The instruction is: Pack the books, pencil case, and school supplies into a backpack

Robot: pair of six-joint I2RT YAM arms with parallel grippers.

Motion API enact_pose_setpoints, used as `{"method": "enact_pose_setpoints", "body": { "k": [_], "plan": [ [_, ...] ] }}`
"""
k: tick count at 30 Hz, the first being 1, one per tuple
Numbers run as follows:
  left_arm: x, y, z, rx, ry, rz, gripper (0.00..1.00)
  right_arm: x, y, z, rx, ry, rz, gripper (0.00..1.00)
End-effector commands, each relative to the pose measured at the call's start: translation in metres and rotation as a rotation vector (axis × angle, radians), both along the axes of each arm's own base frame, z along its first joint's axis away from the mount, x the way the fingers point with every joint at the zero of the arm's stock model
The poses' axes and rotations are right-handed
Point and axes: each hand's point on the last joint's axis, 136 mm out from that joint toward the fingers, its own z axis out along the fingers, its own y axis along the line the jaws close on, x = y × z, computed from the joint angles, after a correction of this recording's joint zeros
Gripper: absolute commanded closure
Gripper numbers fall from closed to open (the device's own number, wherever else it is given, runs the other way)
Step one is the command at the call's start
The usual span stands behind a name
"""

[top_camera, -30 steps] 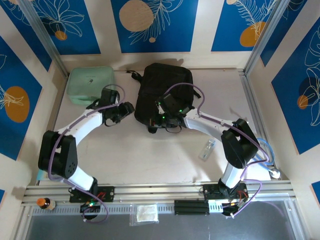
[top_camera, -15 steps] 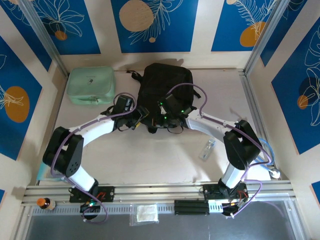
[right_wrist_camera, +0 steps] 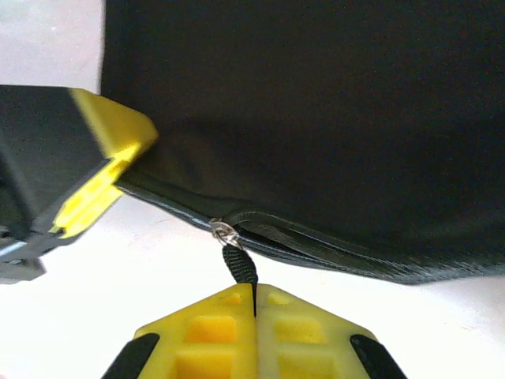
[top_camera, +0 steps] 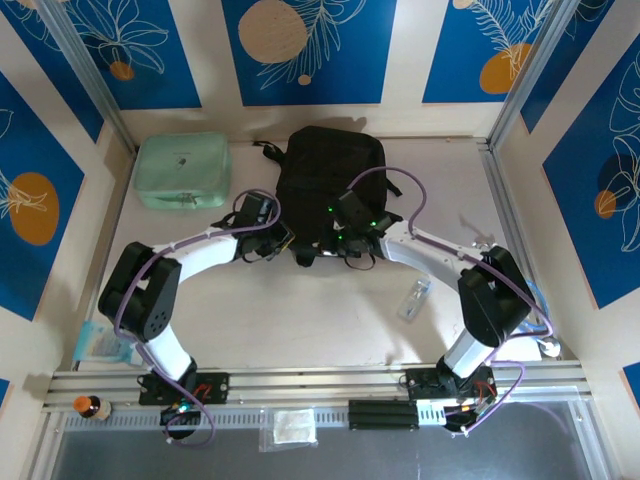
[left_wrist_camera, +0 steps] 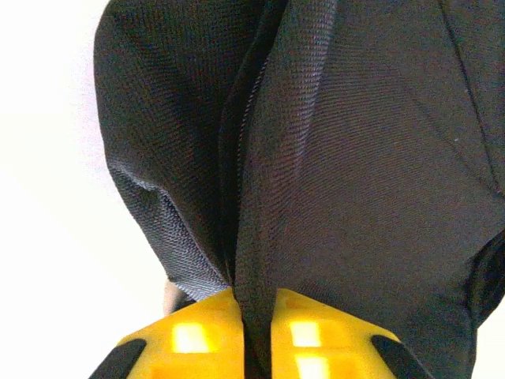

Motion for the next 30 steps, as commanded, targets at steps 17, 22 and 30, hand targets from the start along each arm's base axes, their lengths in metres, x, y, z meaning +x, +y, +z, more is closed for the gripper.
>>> {"method": "enact_pose_setpoints", "body": {
  "k": [17,22,30],
  "plan": [
    [0.002,0.030,-0.014,0.155,0.013,-0.020,1.00,0.014,-0.118,0.004,-0.145,0.021,-0.239,1.00],
    [-0.011,0.038,-0.025,0.194,0.051,-0.069,1.00,0.032,-0.137,-0.001,-0.157,0.055,-0.258,1.00],
    [-0.028,0.049,-0.035,0.249,0.086,-0.124,1.00,0.063,-0.159,0.003,-0.253,0.057,-0.305,1.00]
  ]
}}
